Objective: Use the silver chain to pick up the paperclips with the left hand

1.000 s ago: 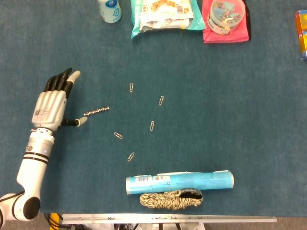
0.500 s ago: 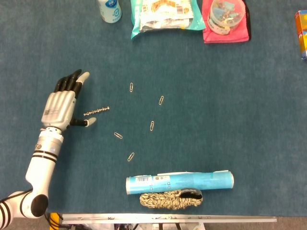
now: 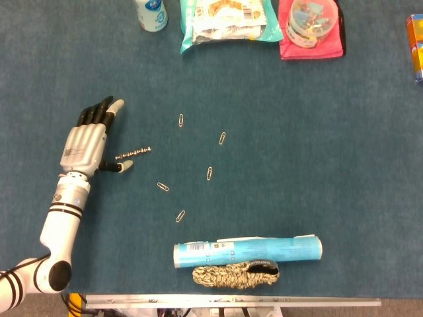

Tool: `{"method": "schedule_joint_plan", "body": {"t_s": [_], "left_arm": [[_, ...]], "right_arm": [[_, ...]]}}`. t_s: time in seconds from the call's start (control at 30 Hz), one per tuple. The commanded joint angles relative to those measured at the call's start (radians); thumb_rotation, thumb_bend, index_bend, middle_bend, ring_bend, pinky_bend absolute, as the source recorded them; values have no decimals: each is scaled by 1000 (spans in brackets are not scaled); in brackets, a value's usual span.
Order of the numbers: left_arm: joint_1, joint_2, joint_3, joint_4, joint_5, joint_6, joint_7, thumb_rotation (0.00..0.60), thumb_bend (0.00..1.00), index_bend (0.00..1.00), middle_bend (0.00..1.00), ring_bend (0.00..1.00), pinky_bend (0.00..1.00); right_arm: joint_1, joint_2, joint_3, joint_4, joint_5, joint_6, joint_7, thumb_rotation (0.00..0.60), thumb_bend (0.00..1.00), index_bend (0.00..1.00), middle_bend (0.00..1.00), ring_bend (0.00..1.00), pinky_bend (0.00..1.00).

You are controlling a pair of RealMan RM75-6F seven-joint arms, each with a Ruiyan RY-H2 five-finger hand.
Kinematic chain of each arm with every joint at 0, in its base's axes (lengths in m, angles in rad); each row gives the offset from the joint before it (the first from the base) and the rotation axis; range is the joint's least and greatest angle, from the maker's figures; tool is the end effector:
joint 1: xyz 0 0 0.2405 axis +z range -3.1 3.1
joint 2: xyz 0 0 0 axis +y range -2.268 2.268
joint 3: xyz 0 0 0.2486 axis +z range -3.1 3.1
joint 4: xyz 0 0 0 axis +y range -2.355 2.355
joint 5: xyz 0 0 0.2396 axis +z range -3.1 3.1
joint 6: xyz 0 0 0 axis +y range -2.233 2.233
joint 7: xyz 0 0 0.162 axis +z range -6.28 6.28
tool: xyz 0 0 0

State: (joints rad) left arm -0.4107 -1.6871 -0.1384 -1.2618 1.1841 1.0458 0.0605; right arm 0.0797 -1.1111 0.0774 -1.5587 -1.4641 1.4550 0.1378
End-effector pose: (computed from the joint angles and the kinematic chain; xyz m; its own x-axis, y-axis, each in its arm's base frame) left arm -0.2652 0.2993 -0.0725 0.1707 0.3210 0.9316 0.9837 -0.0017 -0.1797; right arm -0.3342 -0.2067 0.1403 0.3175 0.0026 0.9482 -0.9477 0.0359 0.3172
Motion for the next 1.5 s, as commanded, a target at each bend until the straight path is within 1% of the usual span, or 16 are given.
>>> {"method": "schedule_joint_plan", "body": {"t_s": [0.03,0.53,0.63,0.87,0.9,0.97,1.07,1.13,1.2,1.3,1.4,1.5], "left_arm": [[-4,-6,-7,17,-10,-5,-2,600,0,0,0,0,35],[-30,-23,-38,118,-29,-13,12,600,0,0,0,0,35],[-30,-15,-40,107,-25,-9,4,600,0,0,0,0,36],[-25,47,-26,17,-11,-37,-33,600,0,8,0,0,36],[-25,53,-23,9,-7,-37,-35,600,0,17,0,0,36],[-25,67,-17,-7,2,-42,-44,600,0,72,0,0,36],[-28,87,-12,-28,6,-62,-68,600,0,127,0,0,36],[-32,100,-8,-38,6,-82,-86,600,0,146,0,0,36],[-36,111,-4,-43,8,-98,-98,600,21,160,0,0,36],[-42,121,3,-46,12,-116,-107,600,114,171,0,0,36],[-46,123,8,-44,13,-123,-108,600,168,174,0,0,36],[-49,121,10,-39,14,-123,-106,600,227,199,0,0,36]], "right_arm": [[0,-3,0,1,2,-1,-1,600,0,0,25,31,223],[-4,-15,5,8,8,3,-1,600,0,0,35,31,223],[-5,-14,6,8,6,5,3,600,0,0,36,31,223],[-9,-12,9,9,3,17,10,600,0,0,45,31,223],[-9,-12,10,9,4,17,10,600,0,0,45,31,223],[-9,-13,10,10,6,15,10,600,0,0,46,31,223],[-9,-15,10,11,7,14,9,600,0,0,47,31,223],[-8,-15,11,12,6,15,9,600,0,0,47,31,223],[-8,-15,12,13,6,15,9,600,0,0,48,31,223],[-8,-15,13,12,6,16,9,600,0,0,50,31,223],[-8,-15,14,13,6,16,9,600,0,0,52,31,223],[-8,-16,14,13,6,16,9,600,0,0,54,31,223]]}}
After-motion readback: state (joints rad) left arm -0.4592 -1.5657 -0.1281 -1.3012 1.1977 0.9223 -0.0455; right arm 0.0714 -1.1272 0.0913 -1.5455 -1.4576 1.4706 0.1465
